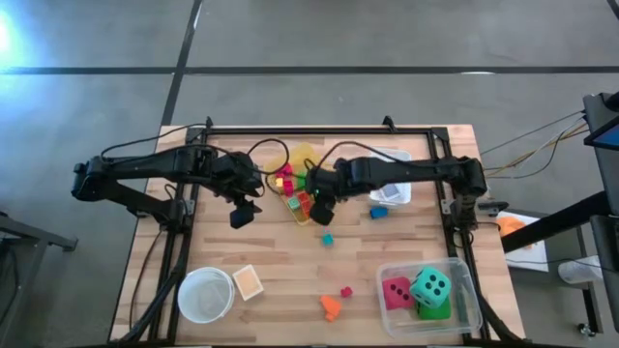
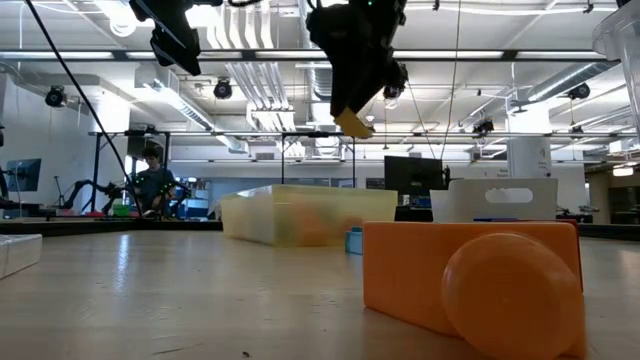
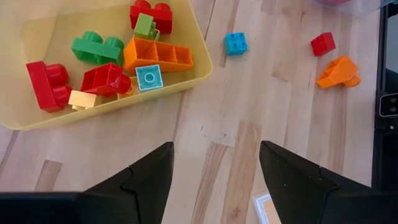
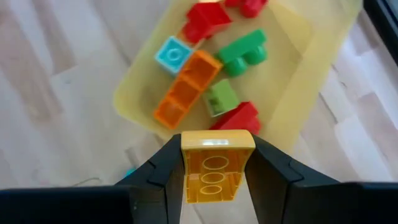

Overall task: Pick & Place Toys
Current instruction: Put the yellow game piece into the yellow bin

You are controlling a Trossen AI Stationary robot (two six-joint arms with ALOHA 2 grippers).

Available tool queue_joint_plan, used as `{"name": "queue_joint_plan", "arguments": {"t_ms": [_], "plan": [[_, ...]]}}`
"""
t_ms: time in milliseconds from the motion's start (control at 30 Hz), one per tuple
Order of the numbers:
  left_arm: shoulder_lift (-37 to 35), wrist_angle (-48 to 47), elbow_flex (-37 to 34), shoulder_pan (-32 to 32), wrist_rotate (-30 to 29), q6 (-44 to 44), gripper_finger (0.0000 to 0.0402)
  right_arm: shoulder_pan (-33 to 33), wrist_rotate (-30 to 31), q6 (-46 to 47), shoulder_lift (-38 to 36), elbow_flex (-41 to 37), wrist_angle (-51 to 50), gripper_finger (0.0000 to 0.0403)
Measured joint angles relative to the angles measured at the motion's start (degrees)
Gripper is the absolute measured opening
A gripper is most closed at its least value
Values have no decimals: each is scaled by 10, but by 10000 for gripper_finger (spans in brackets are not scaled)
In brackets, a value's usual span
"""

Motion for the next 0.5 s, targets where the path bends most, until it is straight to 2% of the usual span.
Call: {"name": "queue_joint_plan", "arguments": {"t_ms": [300, 500], "plan": [[0, 0, 0, 0, 0, 0, 240, -60, -4, 6, 0, -21, 43, 126], [0, 1, 0, 0, 0, 0, 240, -82, -22, 10, 0, -77, 104, 126]]}}
